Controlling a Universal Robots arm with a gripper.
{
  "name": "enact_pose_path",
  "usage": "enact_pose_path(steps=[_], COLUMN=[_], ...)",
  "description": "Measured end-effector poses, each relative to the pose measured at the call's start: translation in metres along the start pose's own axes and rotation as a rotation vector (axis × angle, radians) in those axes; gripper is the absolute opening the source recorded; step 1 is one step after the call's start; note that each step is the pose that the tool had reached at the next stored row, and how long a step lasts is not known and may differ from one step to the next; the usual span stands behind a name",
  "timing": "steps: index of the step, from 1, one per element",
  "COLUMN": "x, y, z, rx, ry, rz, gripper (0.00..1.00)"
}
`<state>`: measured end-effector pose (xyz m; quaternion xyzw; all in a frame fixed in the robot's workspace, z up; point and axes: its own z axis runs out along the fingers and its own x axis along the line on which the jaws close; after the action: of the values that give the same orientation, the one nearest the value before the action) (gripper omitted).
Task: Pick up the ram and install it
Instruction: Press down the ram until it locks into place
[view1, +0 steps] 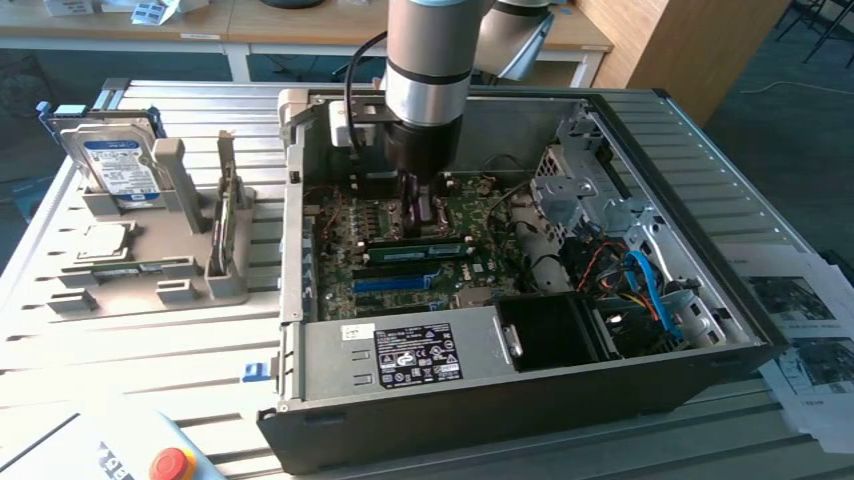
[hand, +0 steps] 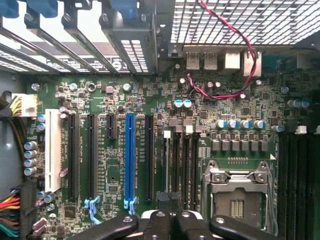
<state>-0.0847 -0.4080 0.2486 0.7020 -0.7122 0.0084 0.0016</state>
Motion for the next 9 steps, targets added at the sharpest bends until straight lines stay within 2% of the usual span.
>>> enact_pose_path(steps=[4,9], x=[0.0,0.0001], y=[-0.0001,-0.0001], z=[-0.0038,-0.0039], rx=[0.0001,0.0], ry=[0.0,-0.0001], rz=[0.0,0.0], gripper=[0.1,0.1])
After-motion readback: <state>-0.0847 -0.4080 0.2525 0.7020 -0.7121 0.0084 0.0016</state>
